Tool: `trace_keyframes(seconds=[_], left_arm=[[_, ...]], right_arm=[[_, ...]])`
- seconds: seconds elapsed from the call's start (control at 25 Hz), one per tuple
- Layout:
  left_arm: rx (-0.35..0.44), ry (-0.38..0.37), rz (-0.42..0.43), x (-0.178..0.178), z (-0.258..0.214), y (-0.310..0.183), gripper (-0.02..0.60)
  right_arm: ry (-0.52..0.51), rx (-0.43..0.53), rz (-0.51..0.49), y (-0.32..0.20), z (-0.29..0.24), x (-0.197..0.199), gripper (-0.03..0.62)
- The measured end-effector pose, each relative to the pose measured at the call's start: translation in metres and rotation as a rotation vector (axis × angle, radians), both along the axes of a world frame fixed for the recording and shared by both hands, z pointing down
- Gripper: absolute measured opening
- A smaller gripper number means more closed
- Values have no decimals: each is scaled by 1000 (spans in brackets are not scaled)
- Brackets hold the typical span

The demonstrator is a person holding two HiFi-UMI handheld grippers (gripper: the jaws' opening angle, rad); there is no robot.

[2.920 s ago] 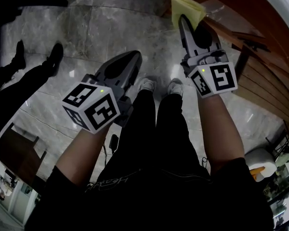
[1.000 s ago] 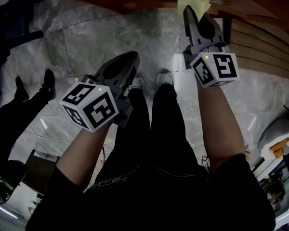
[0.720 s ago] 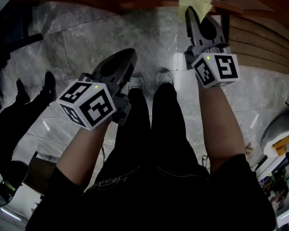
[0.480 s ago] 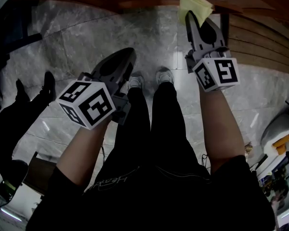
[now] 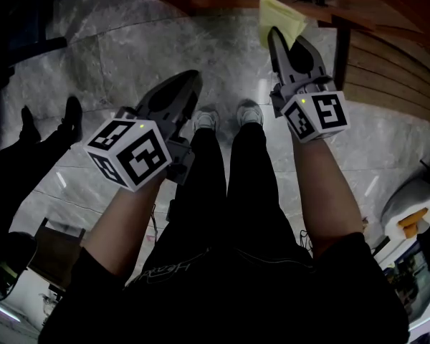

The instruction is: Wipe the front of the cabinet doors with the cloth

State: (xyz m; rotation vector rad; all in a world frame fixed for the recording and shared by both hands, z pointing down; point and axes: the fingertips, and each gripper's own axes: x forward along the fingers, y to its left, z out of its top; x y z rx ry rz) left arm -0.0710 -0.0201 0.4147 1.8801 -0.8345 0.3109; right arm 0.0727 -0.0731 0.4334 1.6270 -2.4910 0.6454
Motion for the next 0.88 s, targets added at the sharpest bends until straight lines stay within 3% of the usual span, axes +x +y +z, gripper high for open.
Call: trace_keyframes(seconds=[0.56, 0.88], left_arm=[[-28, -14, -180, -99, 13, -5, 6], [-50, -13, -283, -149, 20, -5, 6]], right_arm=[[-14, -35, -222, -31, 18, -122, 41], [21, -76, -301, -46, 39, -171, 41]])
